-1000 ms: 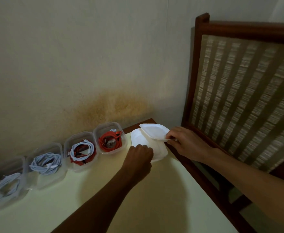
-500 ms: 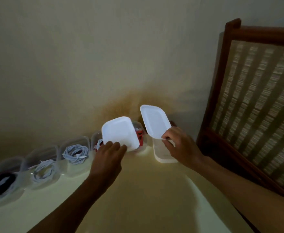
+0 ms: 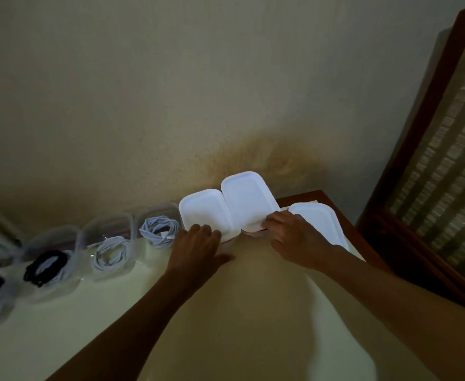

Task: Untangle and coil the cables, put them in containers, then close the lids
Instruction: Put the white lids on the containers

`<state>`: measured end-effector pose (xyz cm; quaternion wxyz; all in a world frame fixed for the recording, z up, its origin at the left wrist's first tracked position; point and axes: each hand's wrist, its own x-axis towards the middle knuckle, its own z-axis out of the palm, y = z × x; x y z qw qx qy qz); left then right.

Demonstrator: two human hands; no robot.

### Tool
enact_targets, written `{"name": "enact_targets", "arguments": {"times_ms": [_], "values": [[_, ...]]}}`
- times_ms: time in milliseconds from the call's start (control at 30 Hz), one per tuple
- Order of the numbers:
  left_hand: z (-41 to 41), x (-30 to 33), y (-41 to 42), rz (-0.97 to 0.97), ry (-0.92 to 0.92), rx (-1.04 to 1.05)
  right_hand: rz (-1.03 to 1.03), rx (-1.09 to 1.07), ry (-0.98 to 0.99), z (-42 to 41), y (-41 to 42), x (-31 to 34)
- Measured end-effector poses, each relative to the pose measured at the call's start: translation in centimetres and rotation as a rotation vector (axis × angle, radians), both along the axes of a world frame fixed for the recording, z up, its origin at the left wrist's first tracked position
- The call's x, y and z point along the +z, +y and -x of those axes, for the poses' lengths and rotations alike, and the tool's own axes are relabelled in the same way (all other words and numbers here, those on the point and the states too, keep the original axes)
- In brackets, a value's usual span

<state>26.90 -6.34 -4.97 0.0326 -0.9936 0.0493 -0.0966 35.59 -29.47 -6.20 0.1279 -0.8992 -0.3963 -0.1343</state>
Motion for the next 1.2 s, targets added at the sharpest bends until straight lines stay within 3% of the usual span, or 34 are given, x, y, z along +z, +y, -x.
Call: {"name": "enact_targets", "arguments": {"times_ms": [133,300,667,833,1000,1200], "values": [[1.0,-0.7,0.1,-0.032,-0.012,-0.011,0.059,-0.066,-0.051,-0.1,1.1,-0.1],[3.7,-1.1,-0.3,0.123,-0.023,-0.077,0.094,-0.054,-0.048,3.5,0.5,0.3],[19.8,-1.2,0.3,0.172,0.026,-0.31,0.008,0.121,0.009,19.4,-6.3,1.7],[21.5,-0.9,-0.9,0.176,0.016,-0.183,-0.138,-0.067,0.106,20.8,-4.3,3.5],[17.7,1.0,-2.8,0.184,0.195,-0.017,0.148,-0.415,0.312,20.2,-0.7,2.2],[14.6,-0.9,-3.0,0.141,0.224,0.057,0.238,-0.348,0.287,19.3,0.6,1.0]]}}
